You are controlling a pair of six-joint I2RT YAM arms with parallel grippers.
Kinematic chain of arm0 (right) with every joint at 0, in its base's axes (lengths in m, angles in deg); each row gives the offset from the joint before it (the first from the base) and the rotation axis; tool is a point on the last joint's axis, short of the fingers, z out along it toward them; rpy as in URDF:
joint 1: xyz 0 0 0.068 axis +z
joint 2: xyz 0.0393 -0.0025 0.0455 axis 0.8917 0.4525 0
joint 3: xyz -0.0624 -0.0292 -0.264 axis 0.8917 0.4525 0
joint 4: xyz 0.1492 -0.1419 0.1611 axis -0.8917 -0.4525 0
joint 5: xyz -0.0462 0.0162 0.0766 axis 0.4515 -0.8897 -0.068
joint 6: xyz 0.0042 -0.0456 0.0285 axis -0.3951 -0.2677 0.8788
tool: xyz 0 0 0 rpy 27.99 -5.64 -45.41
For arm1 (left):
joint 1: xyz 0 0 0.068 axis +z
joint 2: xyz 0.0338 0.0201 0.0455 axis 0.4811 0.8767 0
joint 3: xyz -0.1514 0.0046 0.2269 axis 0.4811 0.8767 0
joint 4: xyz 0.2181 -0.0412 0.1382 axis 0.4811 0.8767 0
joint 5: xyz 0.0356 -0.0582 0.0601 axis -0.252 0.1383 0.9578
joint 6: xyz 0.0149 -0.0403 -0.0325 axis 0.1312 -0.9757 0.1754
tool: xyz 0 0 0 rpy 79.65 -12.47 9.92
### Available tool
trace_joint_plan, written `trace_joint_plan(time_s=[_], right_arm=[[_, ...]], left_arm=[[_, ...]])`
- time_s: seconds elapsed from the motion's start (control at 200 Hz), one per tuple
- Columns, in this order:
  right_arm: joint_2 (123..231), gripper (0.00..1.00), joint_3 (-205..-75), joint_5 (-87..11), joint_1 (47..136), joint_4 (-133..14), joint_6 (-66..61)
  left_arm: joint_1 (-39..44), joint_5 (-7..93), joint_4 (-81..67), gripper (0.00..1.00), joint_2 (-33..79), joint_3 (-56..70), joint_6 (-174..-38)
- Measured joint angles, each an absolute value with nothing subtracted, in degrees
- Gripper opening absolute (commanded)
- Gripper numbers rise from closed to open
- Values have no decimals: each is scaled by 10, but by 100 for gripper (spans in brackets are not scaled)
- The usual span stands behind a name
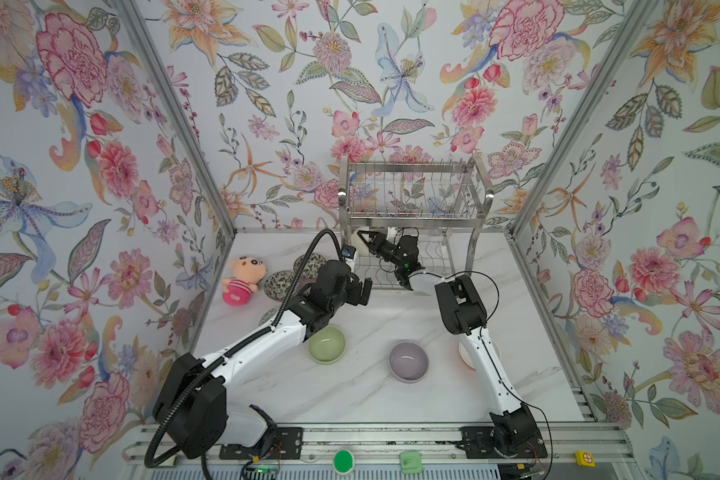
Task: Load the bowls into the dish rack
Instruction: 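Lower the cream bowl upright into the rack's lower tier slots with the right gripper, then open the right gripper and draw it back from the cream bowl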
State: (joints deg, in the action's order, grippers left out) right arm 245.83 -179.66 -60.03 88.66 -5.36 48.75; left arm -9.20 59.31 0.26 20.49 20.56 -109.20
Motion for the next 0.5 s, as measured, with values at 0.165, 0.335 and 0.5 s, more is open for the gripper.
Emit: trace_joint_plan(time_s=[0.165, 0.335, 0.5], right_arm=[[2457, 39, -1788, -603, 884, -53, 482], [2447, 44, -1771, -604, 883, -53, 481], [2434, 50, -1748, -604, 882, -56, 475]], left_arm=[[-92, 594, 3, 99, 204, 206, -1092], [-92, 602, 7, 99, 202, 206, -1092], [-92, 604, 7, 99, 197, 206, -1092]])
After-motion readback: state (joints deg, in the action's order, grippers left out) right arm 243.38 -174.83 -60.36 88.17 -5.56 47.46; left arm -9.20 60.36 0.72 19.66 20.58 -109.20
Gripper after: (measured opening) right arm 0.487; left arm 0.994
